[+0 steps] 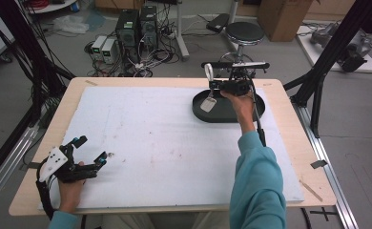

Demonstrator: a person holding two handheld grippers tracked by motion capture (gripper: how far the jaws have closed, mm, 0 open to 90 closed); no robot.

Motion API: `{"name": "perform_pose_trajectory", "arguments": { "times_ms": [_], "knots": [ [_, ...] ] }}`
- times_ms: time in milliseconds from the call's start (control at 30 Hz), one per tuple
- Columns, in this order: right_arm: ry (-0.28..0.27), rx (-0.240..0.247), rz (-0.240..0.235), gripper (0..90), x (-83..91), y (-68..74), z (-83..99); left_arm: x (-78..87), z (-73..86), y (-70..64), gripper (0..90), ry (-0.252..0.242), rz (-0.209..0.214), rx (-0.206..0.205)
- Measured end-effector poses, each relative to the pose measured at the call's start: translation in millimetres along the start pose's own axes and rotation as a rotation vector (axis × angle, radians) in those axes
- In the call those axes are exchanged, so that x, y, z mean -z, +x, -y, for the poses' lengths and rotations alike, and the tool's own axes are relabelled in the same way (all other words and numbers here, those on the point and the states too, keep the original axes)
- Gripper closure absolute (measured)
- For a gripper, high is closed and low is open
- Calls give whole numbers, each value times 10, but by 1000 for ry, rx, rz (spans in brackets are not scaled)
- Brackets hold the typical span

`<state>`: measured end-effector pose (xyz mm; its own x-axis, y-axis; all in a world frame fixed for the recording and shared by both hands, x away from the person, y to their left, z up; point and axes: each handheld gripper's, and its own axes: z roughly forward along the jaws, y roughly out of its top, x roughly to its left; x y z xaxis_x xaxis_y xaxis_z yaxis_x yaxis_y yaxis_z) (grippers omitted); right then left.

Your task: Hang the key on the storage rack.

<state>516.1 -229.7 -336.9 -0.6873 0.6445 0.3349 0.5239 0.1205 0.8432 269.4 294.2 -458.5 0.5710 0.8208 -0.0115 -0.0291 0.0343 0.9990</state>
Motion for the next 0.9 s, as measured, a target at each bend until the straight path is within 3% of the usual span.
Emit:
{"name": "perform_pose_trajectory", "arguments": {
  "times_ms": [900],
  "knots": [
    [-27, -37, 8, 751, -38, -138, 43, 0, 0, 1, 35, 1, 0, 1]
  ]
}}
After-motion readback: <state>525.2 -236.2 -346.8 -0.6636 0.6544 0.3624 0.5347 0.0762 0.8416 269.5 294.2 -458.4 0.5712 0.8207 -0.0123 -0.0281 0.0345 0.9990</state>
